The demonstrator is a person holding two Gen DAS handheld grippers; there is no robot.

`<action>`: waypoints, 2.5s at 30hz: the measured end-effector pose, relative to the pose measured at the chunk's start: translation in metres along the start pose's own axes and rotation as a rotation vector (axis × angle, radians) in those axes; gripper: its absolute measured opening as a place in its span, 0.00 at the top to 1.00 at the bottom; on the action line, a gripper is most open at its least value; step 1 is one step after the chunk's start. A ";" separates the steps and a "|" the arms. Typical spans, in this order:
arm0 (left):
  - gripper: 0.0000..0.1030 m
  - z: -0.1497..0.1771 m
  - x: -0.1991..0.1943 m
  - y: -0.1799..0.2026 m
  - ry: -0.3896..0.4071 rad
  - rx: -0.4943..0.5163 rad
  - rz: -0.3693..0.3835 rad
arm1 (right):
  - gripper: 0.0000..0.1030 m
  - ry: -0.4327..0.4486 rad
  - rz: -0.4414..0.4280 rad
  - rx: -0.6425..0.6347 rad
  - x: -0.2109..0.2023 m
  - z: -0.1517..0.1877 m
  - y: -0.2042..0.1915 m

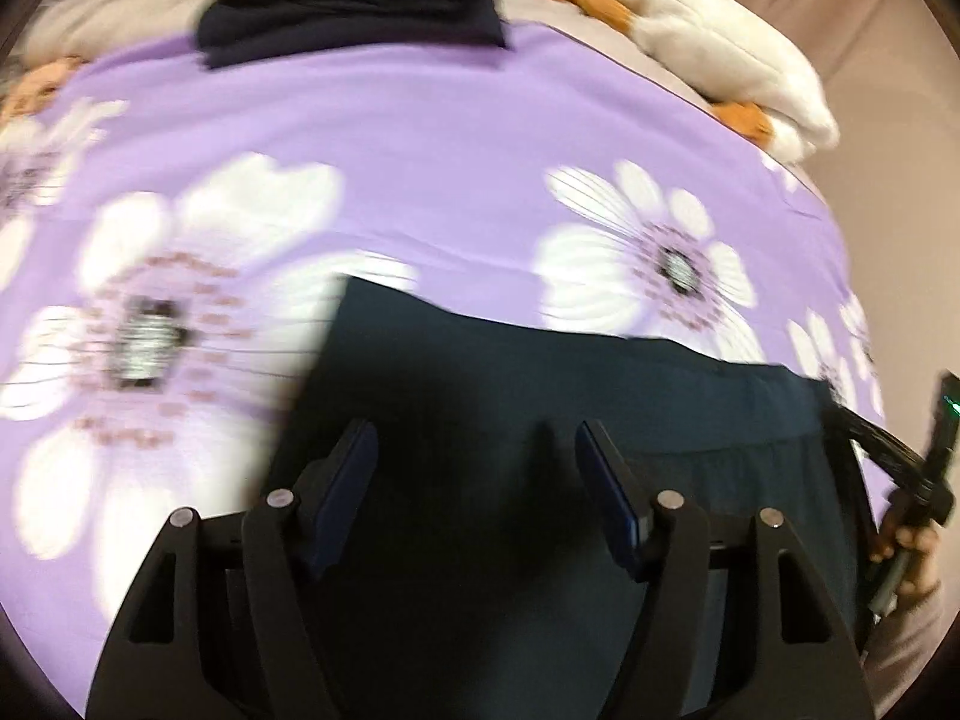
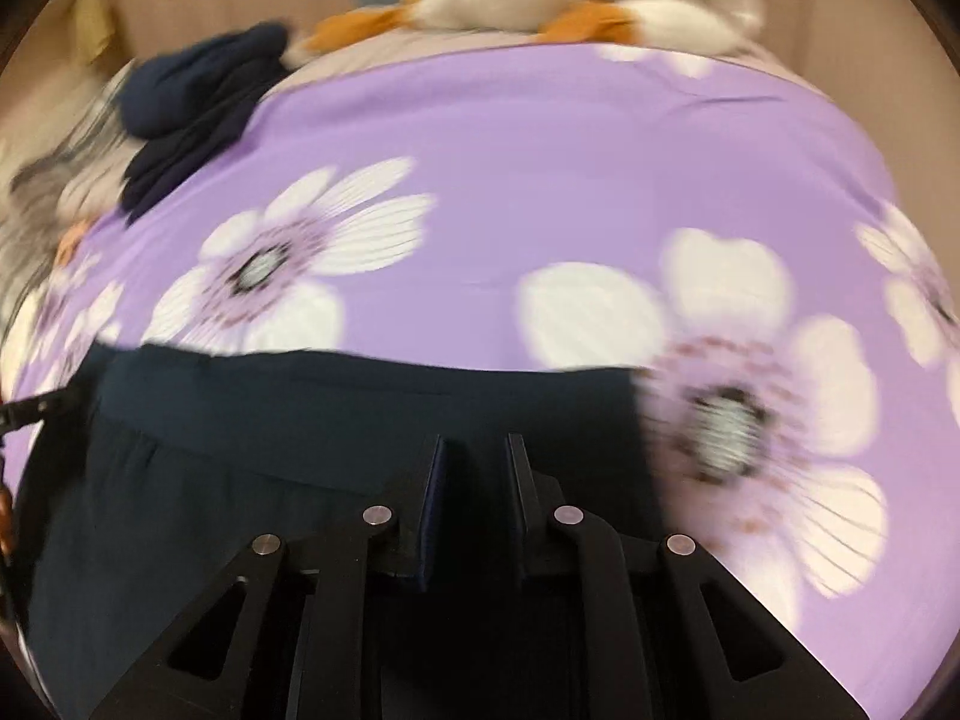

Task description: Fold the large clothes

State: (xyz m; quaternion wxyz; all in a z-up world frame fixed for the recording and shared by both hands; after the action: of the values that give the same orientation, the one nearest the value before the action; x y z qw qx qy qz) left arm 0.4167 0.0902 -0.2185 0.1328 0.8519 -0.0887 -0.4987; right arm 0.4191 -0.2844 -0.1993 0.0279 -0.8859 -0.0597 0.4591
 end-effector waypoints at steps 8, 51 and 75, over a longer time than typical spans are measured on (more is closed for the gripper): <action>0.32 0.070 -0.065 0.022 -0.012 0.148 0.154 | 0.66 0.097 -0.107 -0.043 -0.077 0.042 -0.020; 0.32 0.220 -0.110 -0.015 0.063 0.158 -0.043 | 0.65 0.084 0.002 0.097 -0.129 0.214 0.015; 0.32 0.240 -0.145 0.019 0.123 0.203 -0.054 | 0.64 0.107 0.050 0.111 -0.171 0.231 -0.005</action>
State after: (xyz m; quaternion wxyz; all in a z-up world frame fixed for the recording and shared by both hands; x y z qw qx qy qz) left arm 0.1357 0.0805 -0.2050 0.0374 0.8921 -0.1076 -0.4373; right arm 0.1321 -0.3036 -0.1937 0.0684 -0.9076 -0.0103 0.4142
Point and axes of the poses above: each gripper's, at about its wrist camera, not at the fingertips, and x roughly the way its jaws point, y to its right, z to its underside, the point moved 3 cm from there along x, roughly the way its jaws point
